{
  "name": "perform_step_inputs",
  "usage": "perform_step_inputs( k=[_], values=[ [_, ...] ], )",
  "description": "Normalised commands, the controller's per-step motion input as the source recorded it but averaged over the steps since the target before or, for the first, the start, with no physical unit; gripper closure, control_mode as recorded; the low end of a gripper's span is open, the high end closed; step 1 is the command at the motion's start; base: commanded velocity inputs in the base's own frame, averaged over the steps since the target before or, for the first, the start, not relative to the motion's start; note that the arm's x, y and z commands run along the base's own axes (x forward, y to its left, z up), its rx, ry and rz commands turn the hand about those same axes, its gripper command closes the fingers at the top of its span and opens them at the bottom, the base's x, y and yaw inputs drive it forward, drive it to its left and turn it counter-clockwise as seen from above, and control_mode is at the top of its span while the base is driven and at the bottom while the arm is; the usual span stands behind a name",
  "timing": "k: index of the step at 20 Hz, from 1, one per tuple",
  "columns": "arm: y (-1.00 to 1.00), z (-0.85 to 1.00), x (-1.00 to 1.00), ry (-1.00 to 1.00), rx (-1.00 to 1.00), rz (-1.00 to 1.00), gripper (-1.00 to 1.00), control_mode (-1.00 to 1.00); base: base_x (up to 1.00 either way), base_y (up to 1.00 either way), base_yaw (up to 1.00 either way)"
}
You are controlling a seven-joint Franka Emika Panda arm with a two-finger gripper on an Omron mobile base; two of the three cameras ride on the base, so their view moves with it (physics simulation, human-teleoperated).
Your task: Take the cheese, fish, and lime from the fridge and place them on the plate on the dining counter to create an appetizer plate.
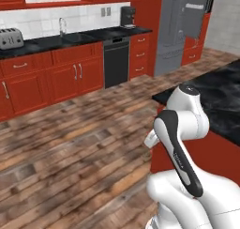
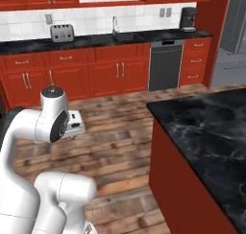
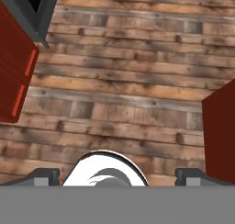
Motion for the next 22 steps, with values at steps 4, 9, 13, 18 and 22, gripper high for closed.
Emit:
perform_step_inputs(
  k=[4,9,13,18,22],
  values=[
    [0.0,0.0,0.0,0.0,0.0,0.0,-1.0,1.0,1.0,0.84,-0.21],
    [0.0,0.0,0.0,0.0,0.0,0.0,-1.0,1.0,1.0,0.78,-0.23],
    [0.0,0.0,0.0,0.0,0.0,0.0,-1.0,1.0,1.0,0.73,-0.28],
    [0.0,0.0,0.0,0.0,0.0,0.0,-1.0,1.0,1.0,0.67,-0.36],
    [0.0,0.0,0.0,0.0,0.0,0.0,-1.0,1.0,1.0,0.63,-0.44]
  ],
)
